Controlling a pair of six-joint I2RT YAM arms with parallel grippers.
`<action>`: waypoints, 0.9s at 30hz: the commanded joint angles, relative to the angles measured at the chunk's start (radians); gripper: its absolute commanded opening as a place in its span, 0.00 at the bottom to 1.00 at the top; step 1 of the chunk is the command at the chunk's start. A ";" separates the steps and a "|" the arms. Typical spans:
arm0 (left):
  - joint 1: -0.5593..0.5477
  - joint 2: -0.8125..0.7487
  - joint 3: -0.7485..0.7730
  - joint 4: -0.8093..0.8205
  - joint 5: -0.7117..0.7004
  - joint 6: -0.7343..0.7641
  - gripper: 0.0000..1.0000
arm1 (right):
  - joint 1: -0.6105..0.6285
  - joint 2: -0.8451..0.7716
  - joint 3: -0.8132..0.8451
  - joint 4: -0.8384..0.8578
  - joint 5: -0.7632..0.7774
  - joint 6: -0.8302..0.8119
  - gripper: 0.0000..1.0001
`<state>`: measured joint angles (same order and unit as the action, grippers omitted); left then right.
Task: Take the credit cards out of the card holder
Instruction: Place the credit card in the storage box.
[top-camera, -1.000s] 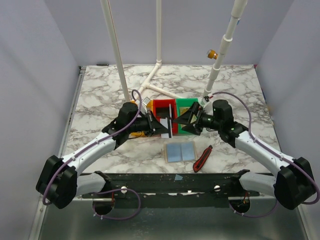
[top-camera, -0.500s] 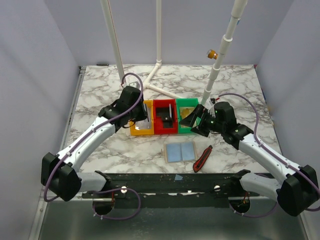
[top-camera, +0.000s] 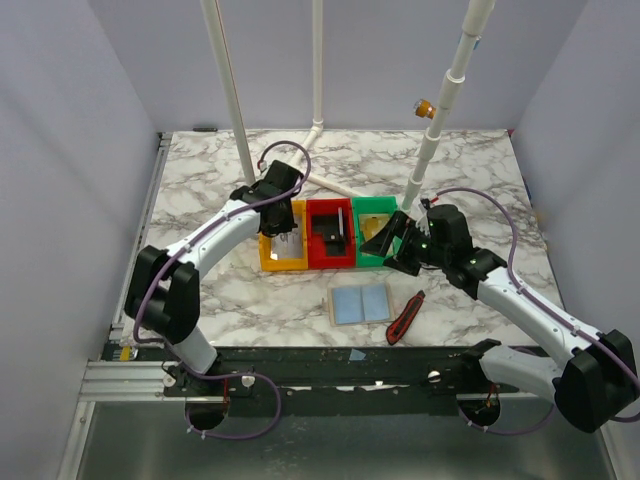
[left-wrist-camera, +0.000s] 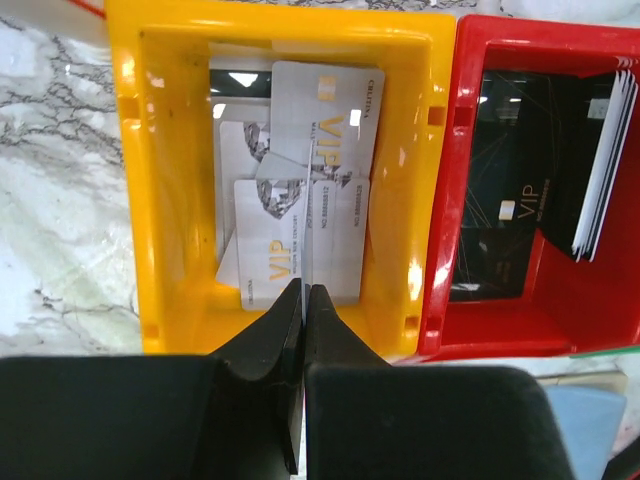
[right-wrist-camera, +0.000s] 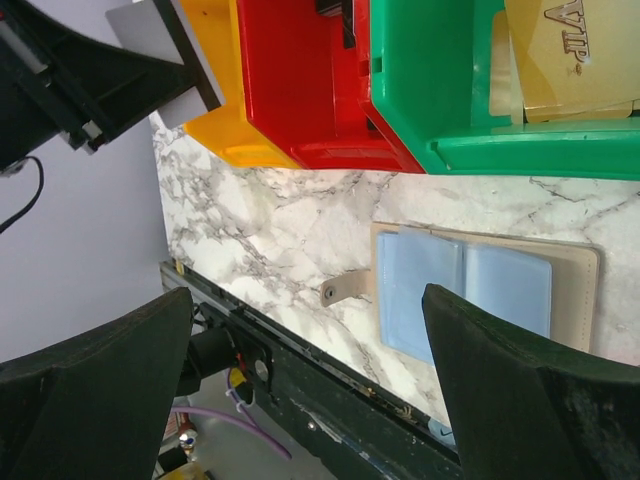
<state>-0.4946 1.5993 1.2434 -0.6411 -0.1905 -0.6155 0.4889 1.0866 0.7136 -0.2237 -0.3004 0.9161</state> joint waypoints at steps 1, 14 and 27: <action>0.007 0.082 0.071 -0.007 0.000 0.043 0.00 | -0.004 0.004 0.017 -0.016 0.016 -0.015 1.00; 0.025 0.166 0.100 0.026 0.085 0.083 0.08 | -0.004 -0.008 0.006 -0.014 0.020 -0.007 1.00; 0.024 0.112 0.094 0.013 0.066 0.094 0.46 | -0.004 0.007 0.007 -0.005 0.018 -0.007 1.00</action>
<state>-0.4770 1.7561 1.3182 -0.6292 -0.1196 -0.5377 0.4889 1.0863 0.7136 -0.2264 -0.3004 0.9154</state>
